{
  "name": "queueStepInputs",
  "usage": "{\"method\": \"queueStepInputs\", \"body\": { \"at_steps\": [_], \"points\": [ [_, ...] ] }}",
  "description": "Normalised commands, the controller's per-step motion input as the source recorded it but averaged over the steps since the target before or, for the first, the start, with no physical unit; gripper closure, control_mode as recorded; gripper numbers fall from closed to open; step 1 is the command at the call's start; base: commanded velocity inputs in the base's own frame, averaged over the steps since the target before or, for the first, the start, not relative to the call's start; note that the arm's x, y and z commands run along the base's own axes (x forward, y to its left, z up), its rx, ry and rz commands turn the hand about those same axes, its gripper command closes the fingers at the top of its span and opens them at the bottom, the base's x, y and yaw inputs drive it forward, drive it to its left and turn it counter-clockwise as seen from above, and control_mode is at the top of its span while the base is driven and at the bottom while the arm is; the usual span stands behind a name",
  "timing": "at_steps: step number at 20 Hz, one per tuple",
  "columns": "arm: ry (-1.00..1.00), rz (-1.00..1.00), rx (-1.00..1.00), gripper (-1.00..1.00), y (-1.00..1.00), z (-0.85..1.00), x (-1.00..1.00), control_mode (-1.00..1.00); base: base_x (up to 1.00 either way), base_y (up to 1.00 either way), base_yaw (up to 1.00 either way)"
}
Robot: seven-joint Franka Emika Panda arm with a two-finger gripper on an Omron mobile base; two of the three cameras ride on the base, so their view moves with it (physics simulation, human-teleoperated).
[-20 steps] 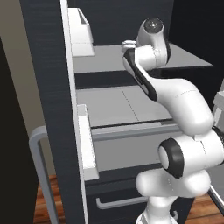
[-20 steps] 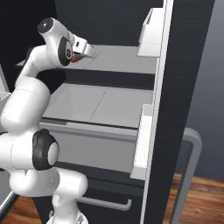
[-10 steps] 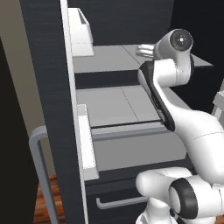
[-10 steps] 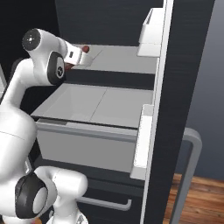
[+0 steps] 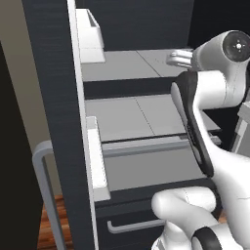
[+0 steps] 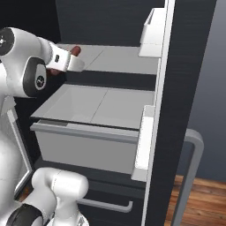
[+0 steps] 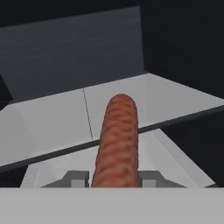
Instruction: Move the hot dog bun to the plate on the dining table and place the condiment next to that plate. Then navigate to the fridge and take the sausage and place it on the plate as well.
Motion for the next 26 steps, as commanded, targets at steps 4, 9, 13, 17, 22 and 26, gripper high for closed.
{"method": "queueStepInputs", "body": {
  "at_steps": [4, 9, 13, 17, 22, 26],
  "points": [
    [0.0, 0.0, 0.0, 1.0, 0.0, -0.17, -0.84, -1.0, 0.0, 0.0, 0.0],
    [0.0, -0.02, 0.0, 1.0, 0.0, -0.42, -0.85, -1.0, 0.0, 0.0, 0.0],
    [0.0, -0.09, 0.0, 1.0, 0.01, -0.3, -0.81, -1.0, 0.0, 0.0, 0.0],
    [0.0, 0.0, 0.0, 1.0, 0.0, 0.0, 0.0, 1.0, -0.95, 0.01, -0.1],
    [0.0, 0.0, 0.0, 1.0, 0.0, 0.0, 0.0, 1.0, -1.0, 0.11, -0.19],
    [0.0, 0.0, 0.0, 1.0, 0.0, 0.0, 0.0, 1.0, -1.0, 0.28, -0.21]
  ]
}}
